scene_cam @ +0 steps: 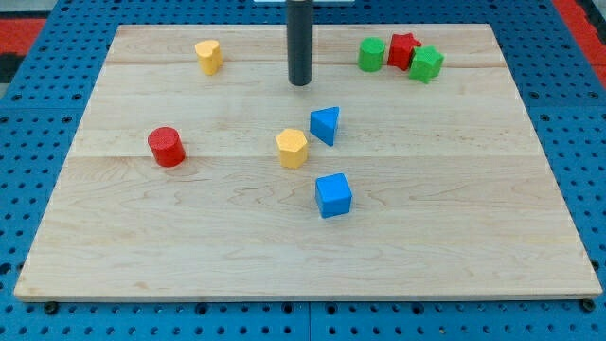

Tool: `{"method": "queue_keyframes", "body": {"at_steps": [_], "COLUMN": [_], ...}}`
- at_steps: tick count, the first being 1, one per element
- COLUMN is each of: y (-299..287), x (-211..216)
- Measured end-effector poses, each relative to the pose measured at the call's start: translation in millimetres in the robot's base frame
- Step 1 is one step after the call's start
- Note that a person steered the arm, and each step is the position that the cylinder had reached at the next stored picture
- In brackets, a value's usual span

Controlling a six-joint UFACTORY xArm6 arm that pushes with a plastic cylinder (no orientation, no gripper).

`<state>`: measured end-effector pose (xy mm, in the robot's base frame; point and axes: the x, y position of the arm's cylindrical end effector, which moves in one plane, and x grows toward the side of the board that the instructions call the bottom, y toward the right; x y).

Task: Move the blue triangle to the right of the yellow hexagon

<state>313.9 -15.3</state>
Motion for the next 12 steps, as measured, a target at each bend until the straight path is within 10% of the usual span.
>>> {"method": "queue_keyframes", "body": {"at_steps": [9,11,12], "y": [38,109,79], "x": [28,106,63]}}
